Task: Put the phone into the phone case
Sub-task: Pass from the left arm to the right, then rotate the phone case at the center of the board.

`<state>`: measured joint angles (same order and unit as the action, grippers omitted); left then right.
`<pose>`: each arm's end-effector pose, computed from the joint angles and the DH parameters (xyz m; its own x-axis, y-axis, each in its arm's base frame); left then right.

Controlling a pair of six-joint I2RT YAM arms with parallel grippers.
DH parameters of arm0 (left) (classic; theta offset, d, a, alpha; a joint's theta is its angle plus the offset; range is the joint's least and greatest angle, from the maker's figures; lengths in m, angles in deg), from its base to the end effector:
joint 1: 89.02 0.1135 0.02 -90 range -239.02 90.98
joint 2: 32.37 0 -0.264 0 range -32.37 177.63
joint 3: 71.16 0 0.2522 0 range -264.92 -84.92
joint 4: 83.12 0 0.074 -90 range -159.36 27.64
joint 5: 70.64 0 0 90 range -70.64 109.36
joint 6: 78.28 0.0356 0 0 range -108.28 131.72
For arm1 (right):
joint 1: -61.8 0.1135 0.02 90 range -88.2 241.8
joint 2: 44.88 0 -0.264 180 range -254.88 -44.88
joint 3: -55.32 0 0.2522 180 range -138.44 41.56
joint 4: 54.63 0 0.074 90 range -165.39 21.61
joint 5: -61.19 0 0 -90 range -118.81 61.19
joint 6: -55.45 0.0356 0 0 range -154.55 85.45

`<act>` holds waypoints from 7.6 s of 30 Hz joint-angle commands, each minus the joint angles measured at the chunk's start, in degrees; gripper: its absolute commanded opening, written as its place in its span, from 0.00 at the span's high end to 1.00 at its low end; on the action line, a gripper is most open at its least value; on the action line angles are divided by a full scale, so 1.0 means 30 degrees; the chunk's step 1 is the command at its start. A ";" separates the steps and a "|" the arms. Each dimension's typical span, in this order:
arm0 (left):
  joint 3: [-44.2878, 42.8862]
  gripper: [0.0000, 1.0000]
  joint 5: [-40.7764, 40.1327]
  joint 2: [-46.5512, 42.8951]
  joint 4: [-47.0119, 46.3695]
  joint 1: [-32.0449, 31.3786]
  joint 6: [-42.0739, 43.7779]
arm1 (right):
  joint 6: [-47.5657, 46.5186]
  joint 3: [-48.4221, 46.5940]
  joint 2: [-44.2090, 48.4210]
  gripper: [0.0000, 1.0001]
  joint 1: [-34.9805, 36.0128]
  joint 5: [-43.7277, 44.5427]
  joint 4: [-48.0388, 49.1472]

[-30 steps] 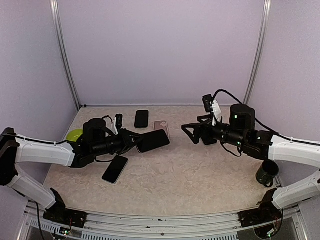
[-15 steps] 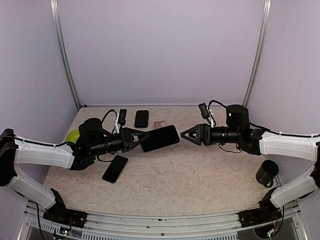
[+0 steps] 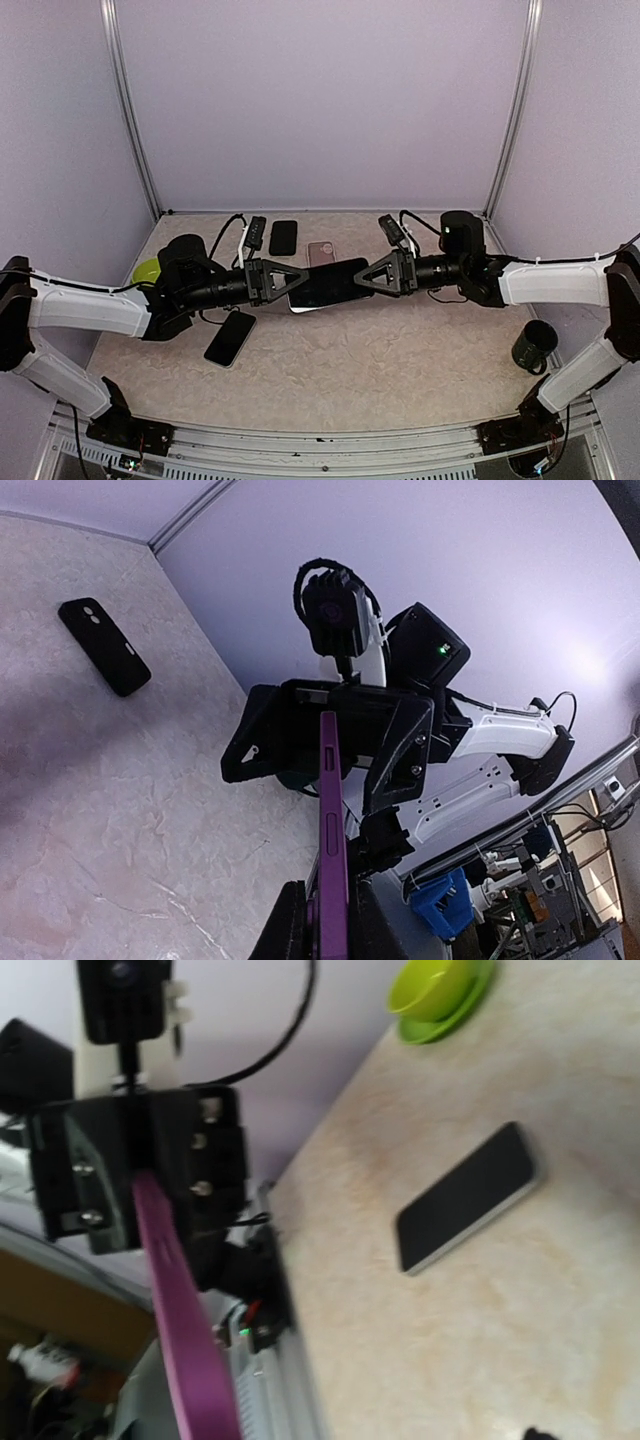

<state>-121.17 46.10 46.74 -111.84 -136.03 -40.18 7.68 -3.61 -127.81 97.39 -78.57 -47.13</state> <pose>0.1903 -0.2276 0.2494 -0.7583 -0.2172 -0.6147 0.5888 0.1765 -0.7888 0.2370 0.2030 0.2454 -0.8237 -0.0556 -0.5642 -0.5639 0.1847 0.8050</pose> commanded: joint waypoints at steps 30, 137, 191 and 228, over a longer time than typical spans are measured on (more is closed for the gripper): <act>-0.2059 1.00 0.1080 0.1842 -0.1386 -0.1028 0.0324 | 0.3799 0.0295 -0.1943 0.58 0.0486 -0.4624 0.6284; -1.6636 0.59 -0.3450 1.7281 1.3462 0.2777 1.2700 | -0.2857 0.1464 0.6434 1.00 -0.0937 1.3491 -0.8780; -1.7945 0.86 -0.5185 1.7213 1.6487 0.2744 1.9496 | -0.3350 0.1610 0.6238 1.00 -0.0937 1.3803 -0.8671; -1.7583 1.00 -1.2220 1.3618 1.8750 -0.2353 0.3604 | -0.3360 0.0624 0.8702 1.00 -0.1285 1.6435 -1.1201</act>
<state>-175.05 13.82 90.81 -59.07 -140.70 -18.17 -2.17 1.55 -104.82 94.27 -32.56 -79.37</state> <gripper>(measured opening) 0.008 0.064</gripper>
